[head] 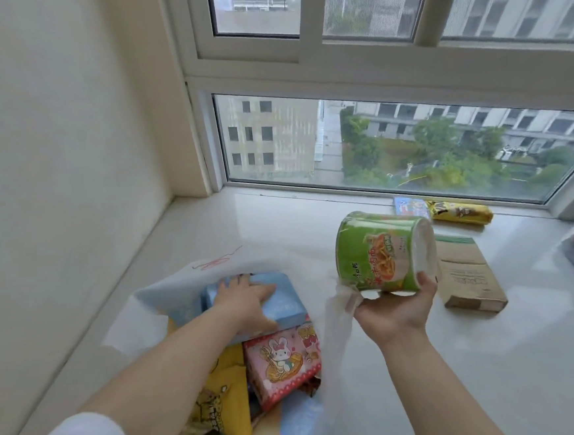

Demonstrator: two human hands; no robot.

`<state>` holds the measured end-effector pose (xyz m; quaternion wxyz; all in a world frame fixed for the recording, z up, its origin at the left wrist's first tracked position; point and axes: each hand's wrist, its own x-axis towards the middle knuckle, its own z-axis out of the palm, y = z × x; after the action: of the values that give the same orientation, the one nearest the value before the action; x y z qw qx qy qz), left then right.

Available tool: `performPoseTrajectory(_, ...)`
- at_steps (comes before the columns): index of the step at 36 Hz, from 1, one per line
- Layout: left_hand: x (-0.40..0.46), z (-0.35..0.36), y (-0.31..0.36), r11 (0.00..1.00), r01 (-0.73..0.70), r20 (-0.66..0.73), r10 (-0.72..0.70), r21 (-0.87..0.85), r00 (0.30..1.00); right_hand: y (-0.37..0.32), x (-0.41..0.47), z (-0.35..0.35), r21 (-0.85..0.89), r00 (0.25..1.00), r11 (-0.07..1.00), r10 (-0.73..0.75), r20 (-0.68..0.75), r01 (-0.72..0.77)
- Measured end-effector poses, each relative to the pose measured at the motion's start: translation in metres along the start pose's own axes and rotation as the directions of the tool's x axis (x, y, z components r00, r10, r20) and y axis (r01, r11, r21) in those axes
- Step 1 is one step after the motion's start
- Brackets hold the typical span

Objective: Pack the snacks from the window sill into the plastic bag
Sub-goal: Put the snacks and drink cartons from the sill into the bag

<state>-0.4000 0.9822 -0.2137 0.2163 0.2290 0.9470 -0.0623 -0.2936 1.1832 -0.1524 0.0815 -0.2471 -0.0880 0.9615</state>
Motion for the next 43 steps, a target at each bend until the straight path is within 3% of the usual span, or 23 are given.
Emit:
performPoseTrajectory(6,-0.006,0.015,0.007,0.997,-0.071,-0.157,0.069,-0.007,0.985,0.003,0.003,0.001,-0.108,0.996,0.991,-0.086,-0.02,0.083)
performPoseTrajectory(10,-0.03,0.011,0.004,0.982,-0.113,-0.308,0.061,-0.152,0.949,0.008,0.006,0.004,-0.448,0.989,0.888,-0.14,-0.044,0.106)
performPoseTrajectory(12,-0.045,0.011,-0.008,0.97,-0.056,-0.512,-0.076,-0.237,0.856,0.015,0.005,0.008,-0.577,0.987,0.808,-0.158,-0.016,0.12)
performPoseTrajectory(14,-0.059,0.014,-0.03,0.952,0.133,-0.609,-0.28,-0.276,0.742,0.027,0.004,0.011,-0.683,0.979,0.712,-0.201,0.027,0.165)
performPoseTrajectory(15,-0.068,0.017,-0.043,0.92,0.255,-0.555,-0.384,-0.298,0.737,0.034,0.004,0.012,-0.728,0.973,0.657,-0.224,0.06,0.196)
performPoseTrajectory(17,-0.082,0.025,-0.064,0.812,0.463,-0.314,-0.57,-0.356,0.759,0.05,0.007,0.014,-0.792,0.956,0.544,-0.242,0.166,0.275)
performPoseTrajectory(20,-0.101,0.049,-0.086,0.679,0.601,-0.021,-0.67,-0.423,0.742,0.078,0.006,0.022,-0.814,0.914,0.415,-0.204,0.352,0.406)
performPoseTrajectory(22,-0.112,0.062,-0.097,0.656,0.63,0.025,-0.684,-0.416,0.729,0.097,0.004,0.024,-0.835,0.894,0.319,-0.166,0.416,0.448)
performPoseTrajectory(25,-0.124,0.068,-0.114,0.649,0.627,-0.045,-0.709,-0.431,0.704,0.12,0.002,0.023,-0.889,0.89,0.078,-0.105,0.444,0.452)
performPoseTrajectory(28,-0.134,0.057,-0.132,0.615,0.576,-0.171,-0.749,-0.539,0.64,0.143,0.006,0.027,-0.872,0.885,-0.161,0.028,0.464,0.463)
performPoseTrajectory(31,-0.145,0.025,-0.149,0.584,0.446,-0.3,-0.774,-0.678,0.557,0.163,0.008,0.017,-0.706,0.828,-0.458,0.139,0.542,0.54)
performPoseTrajectory(35,-0.153,-0.002,-0.16,0.568,0.272,-0.346,-0.746,-0.777,0.57,0.178,-0.003,0.003,-0.364,0.735,-0.708,0.32,0.597,0.604)
performPoseTrajectory(37,-0.155,-0.001,-0.161,0.556,0.261,-0.347,-0.754,-0.789,0.557,0.185,-0.011,-0.002,-0.126,0.684,-0.756,0.493,0.537,0.643)
performPoseTrajectory(39,-0.155,0.001,-0.161,0.532,0.25,-0.332,-0.764,-0.809,0.553,0.194,-0.011,-0.008,-0.022,0.684,-0.756,0.58,0.442,0.655)
performPoseTrajectory(43,-0.154,0.004,-0.159,0.522,0.233,-0.315,-0.753,-0.821,0.578,0.221,0.009,0.002,-0.171,0.801,-0.815,0.465,0.378,0.554)
